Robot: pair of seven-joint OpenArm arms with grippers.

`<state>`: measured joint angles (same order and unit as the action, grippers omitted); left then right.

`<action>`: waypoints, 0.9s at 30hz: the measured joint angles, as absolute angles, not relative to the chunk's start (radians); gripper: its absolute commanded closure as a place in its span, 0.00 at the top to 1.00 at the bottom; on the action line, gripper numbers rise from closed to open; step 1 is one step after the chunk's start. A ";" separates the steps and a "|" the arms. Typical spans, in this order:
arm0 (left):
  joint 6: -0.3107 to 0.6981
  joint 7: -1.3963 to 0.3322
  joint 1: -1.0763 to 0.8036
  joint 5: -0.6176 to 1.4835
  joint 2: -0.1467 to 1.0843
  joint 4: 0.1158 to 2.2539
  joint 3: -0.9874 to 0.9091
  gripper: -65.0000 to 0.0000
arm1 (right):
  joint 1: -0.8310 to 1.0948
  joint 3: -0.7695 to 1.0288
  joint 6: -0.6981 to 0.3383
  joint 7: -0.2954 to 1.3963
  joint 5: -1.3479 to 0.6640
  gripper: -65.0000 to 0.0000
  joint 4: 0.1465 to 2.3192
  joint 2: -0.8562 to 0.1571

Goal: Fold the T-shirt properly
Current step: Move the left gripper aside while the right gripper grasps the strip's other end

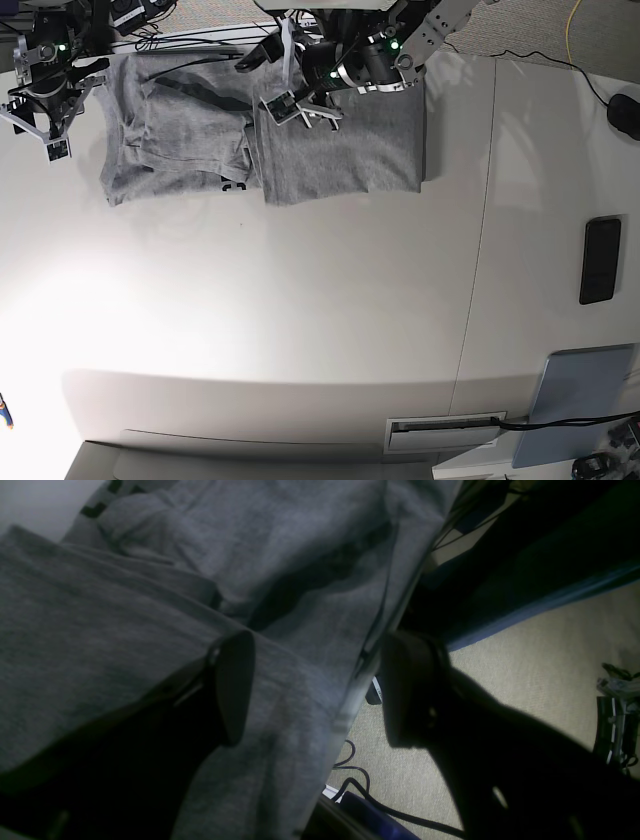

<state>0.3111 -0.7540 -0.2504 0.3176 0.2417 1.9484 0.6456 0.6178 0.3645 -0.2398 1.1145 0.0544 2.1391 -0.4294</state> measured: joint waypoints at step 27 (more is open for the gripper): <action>0.492 -0.822 -0.230 0.465 0.236 1.950 0.124 0.61 | 0.389 0.593 -0.523 1.258 -0.866 0.36 1.763 -0.424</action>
